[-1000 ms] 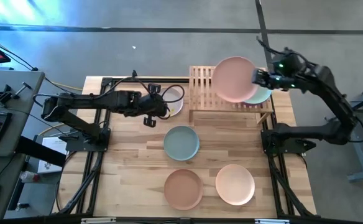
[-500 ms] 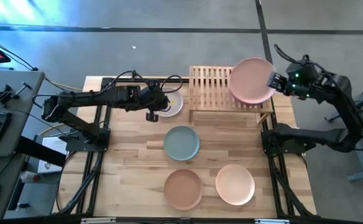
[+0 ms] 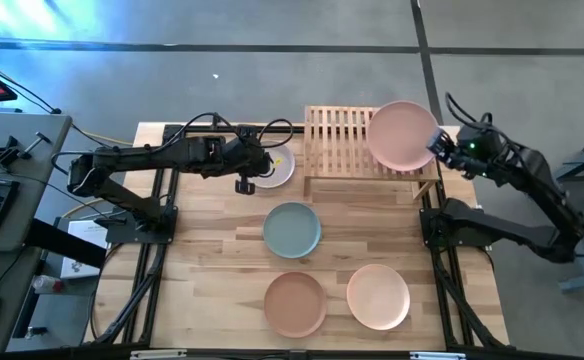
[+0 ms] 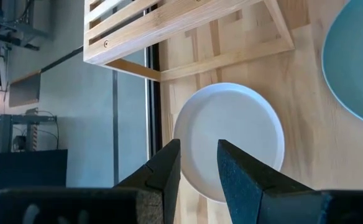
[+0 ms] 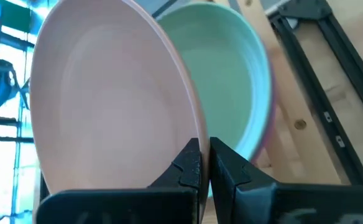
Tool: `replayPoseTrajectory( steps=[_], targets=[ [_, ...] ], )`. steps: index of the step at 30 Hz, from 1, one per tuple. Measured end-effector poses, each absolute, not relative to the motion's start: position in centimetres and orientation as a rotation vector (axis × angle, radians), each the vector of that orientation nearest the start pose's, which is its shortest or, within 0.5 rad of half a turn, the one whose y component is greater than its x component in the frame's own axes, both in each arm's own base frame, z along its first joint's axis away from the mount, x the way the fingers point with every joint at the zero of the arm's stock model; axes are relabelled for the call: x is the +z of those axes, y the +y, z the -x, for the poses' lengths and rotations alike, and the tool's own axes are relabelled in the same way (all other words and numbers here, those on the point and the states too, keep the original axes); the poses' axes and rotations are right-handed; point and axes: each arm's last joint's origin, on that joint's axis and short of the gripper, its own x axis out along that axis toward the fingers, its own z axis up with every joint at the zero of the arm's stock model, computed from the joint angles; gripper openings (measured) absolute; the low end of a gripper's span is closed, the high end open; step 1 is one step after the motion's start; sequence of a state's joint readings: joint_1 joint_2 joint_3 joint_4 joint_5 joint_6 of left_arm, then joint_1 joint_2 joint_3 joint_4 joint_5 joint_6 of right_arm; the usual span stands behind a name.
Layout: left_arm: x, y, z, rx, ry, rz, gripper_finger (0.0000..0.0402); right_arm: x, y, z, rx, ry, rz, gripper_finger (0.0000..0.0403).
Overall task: Place and stack plates onto a shelf
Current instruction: Stack the light brown plate on the green plate on the shelf
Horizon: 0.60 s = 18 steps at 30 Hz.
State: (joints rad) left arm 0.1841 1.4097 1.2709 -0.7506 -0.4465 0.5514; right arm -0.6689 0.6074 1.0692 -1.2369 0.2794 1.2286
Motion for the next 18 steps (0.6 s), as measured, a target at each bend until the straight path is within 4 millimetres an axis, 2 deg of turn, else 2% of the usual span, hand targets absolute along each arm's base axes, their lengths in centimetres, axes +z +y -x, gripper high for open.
replayPoseTrajectory(
  steps=[5,18],
  targets=[
    [31.67,6.5,-28.06,0.341,1.034,-0.592,0.0096,34.23,-4.46,-4.32,-1.3,0.096,-1.276,0.0],
    [31.67,6.49,-28.05,0.376,1.019,-0.528,0.0096,34.27,-4.58,-4.42,-1.324,0.021,-1.343,0.0]
  ],
)
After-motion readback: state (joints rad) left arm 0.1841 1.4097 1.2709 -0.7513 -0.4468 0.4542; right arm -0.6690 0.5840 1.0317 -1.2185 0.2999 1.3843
